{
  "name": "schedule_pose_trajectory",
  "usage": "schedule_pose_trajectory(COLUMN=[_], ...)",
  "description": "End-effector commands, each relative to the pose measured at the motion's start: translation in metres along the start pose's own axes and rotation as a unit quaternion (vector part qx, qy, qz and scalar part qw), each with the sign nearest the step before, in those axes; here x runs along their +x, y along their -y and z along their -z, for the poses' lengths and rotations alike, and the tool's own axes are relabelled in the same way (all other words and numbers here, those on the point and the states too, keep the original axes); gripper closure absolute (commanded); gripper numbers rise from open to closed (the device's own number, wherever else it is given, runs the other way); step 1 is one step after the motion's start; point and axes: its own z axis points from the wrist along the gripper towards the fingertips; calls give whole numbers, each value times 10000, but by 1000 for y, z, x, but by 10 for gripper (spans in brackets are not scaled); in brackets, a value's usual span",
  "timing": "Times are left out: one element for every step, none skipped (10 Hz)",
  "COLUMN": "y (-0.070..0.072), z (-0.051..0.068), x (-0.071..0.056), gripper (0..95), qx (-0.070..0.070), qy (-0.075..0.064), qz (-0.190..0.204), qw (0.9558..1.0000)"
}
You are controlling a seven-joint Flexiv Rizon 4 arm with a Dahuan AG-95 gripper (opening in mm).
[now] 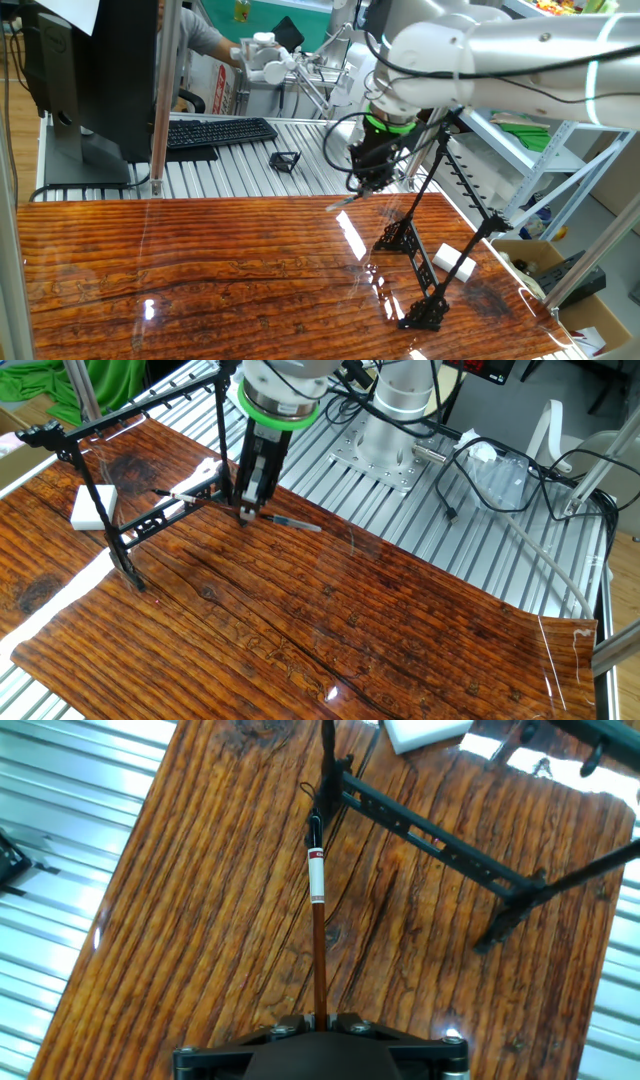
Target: Place the brush on the pen rack
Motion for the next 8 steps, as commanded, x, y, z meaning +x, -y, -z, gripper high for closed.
schedule_pose_trajectory(y=[12,15,19,24,28,32,35,36], z=[2,4,7,11,13,16,18,21], x=[-2,-3,-3,-4,-4,-5,-5,-6], gripper=[950,950,950,950,950,950,950,950], qx=[-67,-74,-81,-100,-117,-148,-178,-192], qy=[6,3,8,20,30,79,137,192], qz=[-10,-22,-6,12,21,43,27,32], qw=[10000,10000,10000,9999,9999,9998,9997,9996])
